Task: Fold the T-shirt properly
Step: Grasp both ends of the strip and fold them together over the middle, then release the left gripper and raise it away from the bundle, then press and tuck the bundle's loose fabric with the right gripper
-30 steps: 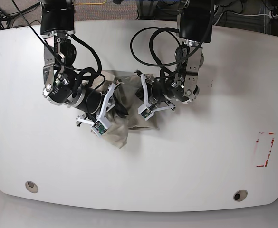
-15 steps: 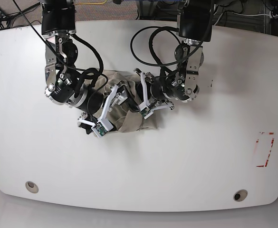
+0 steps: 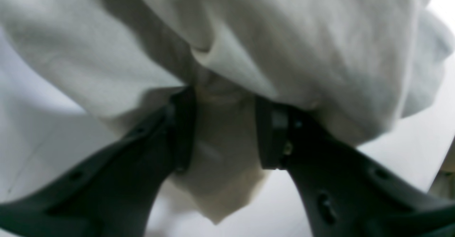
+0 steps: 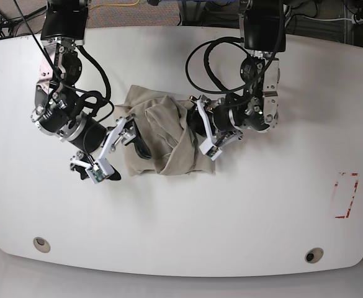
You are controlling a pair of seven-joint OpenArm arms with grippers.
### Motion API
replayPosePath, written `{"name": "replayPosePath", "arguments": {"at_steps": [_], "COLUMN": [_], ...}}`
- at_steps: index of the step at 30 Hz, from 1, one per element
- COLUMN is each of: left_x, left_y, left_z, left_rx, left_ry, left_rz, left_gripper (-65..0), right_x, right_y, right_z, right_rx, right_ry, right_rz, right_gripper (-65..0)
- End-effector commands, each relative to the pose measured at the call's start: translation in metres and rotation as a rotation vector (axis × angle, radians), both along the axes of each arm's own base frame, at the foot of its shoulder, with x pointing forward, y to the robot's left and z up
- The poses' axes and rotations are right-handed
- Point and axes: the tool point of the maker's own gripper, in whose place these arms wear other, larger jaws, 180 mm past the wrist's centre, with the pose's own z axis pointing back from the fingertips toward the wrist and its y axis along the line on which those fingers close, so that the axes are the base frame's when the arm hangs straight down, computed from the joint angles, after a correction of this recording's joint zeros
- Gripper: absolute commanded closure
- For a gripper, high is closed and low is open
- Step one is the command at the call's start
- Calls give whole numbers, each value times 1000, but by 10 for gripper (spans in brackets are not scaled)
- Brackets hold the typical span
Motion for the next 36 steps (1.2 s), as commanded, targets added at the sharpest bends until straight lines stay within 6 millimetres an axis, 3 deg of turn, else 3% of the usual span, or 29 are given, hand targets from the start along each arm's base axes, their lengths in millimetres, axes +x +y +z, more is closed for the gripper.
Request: {"name": "replayPosePath", "arguments": {"at_steps": [1, 5, 10, 17, 22, 27, 31, 36], "left_x": [16, 23, 32, 20, 9, -4, -16, -23], "left_y": [5, 21, 65, 153, 220, 265, 291, 304], "left_z": [26, 45, 80, 117, 129, 132, 132, 132], "left_rx": [-104, -248, -413, -481, -437, -365, -319, -296], "left_ry": [-53, -62, -117, -212, -253, -274, -277, -279], "left_rz": [36, 103, 194, 315, 416, 498, 544, 571], "left_gripper": [-321, -360, -360, -360, -360, -360, -360, -360], "right_x": [2, -5, -14, -31, -43, -48, -50, -58], "right_y": [-1, -1, 6, 30, 52, 68, 82, 98], "right_z": [14, 6, -4, -24, -39, -58, -68, -80], "right_rx": [19, 11, 20, 19, 30, 58, 74, 85], "right_ry": [-54, -36, -3, 62, 114, 180, 218, 263], "right_rz": [12, 22, 37, 107, 167, 195, 224, 263], "right_gripper": [-493, -488, -461, -419, -417, -417, -417, -417]}}
